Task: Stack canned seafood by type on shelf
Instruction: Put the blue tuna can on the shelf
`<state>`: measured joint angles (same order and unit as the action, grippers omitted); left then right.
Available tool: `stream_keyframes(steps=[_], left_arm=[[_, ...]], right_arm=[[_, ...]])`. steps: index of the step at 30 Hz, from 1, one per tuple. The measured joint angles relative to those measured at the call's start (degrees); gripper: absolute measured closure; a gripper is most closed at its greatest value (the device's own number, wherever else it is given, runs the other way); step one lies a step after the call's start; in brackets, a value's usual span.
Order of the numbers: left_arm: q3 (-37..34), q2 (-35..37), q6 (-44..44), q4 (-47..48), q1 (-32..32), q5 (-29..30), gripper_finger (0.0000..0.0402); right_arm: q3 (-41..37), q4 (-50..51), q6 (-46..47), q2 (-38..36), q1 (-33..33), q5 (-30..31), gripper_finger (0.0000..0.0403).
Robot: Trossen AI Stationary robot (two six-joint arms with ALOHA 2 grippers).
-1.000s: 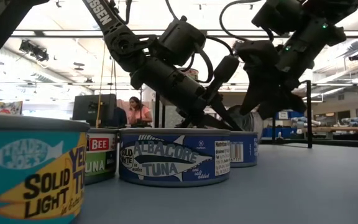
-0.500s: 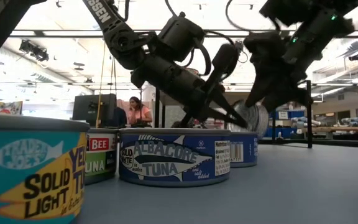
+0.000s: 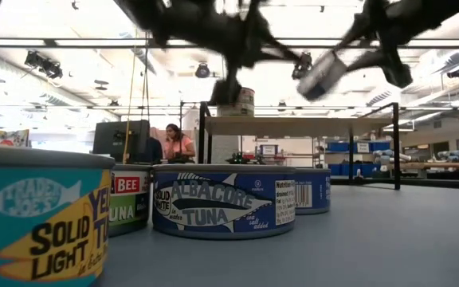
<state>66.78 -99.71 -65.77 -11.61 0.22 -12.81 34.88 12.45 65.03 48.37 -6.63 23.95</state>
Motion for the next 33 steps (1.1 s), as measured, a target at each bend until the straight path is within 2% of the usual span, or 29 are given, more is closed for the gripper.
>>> stream_keyframes(steps=[4,9,15,21,27,33], left_arm=[[0.0,9.4,4.1,4.1,-0.4,5.3,0.0402],[0.0,19.8,8.6,8.6,-0.7,14.4,0.0402],[0.0,28.1,13.1,11.0,-1.8,22.2,0.0401],[0.1,31.1,15.8,12.5,-3.0,26.4,0.0401],[0.0,32.2,16.1,15.0,-3.8,28.0,0.0401],[0.0,32.5,16.1,15.1,-4.2,28.3,0.0401]], right_arm=[[-4.3,-17.4,-0.5,-0.5,0.6,2.8,0.0275],[-9.3,-37.7,0.2,3.6,2.9,6.3,0.0275],[-9.7,-50.9,1.1,11.2,7.2,8.2,0.0275],[-9.7,-61.2,4.3,18.1,8.9,5.3,0.0275],[-9.5,-70.2,7.6,26.5,6.3,5.3,0.0275],[-8.4,-79.5,12.8,36.0,6.3,5.4,0.0275]])
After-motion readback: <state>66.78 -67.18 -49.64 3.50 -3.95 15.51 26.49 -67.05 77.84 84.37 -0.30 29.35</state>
